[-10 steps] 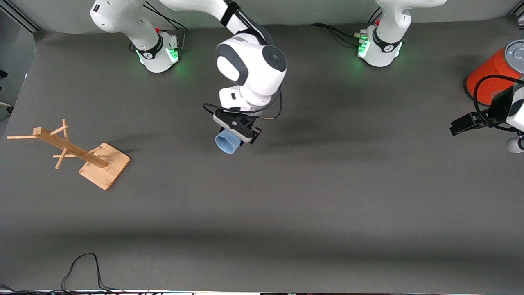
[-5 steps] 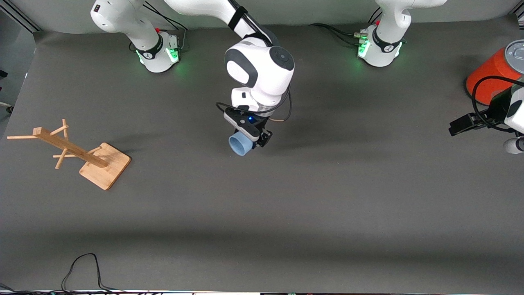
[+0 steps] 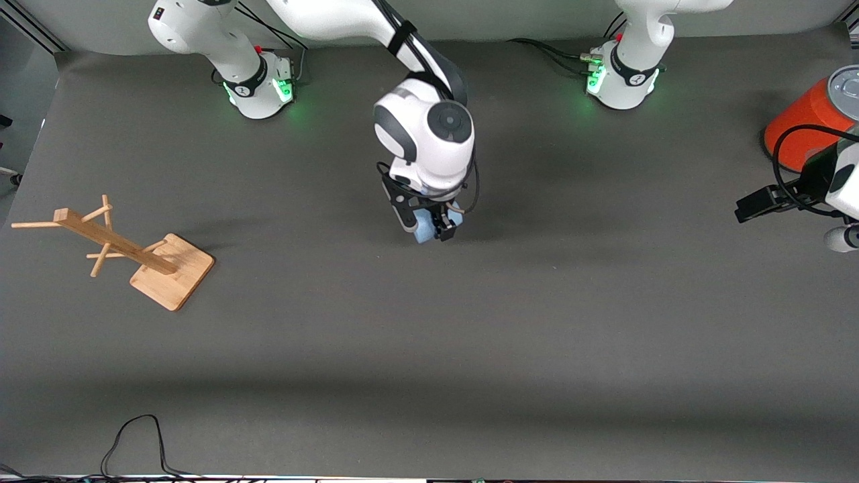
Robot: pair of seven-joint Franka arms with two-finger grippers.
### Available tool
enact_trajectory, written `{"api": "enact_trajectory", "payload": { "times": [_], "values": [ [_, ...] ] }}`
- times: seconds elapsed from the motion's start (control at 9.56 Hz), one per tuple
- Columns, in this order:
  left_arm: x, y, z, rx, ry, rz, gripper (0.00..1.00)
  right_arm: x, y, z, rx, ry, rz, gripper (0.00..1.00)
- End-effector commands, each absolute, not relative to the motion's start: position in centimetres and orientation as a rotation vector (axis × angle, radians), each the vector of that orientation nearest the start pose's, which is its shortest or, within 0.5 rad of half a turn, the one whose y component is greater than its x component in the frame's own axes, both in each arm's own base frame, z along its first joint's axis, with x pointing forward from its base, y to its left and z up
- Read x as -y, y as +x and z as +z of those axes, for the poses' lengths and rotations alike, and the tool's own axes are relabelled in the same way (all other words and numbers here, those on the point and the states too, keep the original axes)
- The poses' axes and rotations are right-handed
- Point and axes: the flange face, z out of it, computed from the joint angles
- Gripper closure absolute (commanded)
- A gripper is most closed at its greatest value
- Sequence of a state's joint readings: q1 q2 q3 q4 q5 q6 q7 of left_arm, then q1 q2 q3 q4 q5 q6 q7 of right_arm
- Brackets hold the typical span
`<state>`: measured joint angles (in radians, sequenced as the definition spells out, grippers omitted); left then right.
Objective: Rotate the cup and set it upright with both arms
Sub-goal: 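Carry the blue cup with the right gripper to the table middle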
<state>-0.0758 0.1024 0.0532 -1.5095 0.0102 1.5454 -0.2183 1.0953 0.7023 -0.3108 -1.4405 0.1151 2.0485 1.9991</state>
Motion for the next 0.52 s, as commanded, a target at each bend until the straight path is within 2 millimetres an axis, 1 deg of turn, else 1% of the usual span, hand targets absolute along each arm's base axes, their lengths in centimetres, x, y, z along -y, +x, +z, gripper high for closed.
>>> {"api": "enact_trajectory", "payload": {
  "times": [0.0,0.21,0.31,0.42],
  "values": [
    [1.8,58.3,59.7,0.315,-3.102,0.084,0.0,-55.3,46.9,25.3,-1.922,-2.539,-0.147,0.43],
    [1.8,58.4,59.6,0.315,-3.103,0.087,0.0,-55.6,46.7,22.6,-1.947,-2.505,-0.163,0.43],
    [1.8,58.4,59.6,0.315,-3.103,0.087,0.0,-56.1,46.2,21.6,-1.945,-2.502,-0.159,0.4],
    [1.8,58.4,59.6,0.315,-3.104,0.09,0.0,-56.2,46.3,21.2,-1.965,-2.476,-0.164,0.35]
  ]
}}
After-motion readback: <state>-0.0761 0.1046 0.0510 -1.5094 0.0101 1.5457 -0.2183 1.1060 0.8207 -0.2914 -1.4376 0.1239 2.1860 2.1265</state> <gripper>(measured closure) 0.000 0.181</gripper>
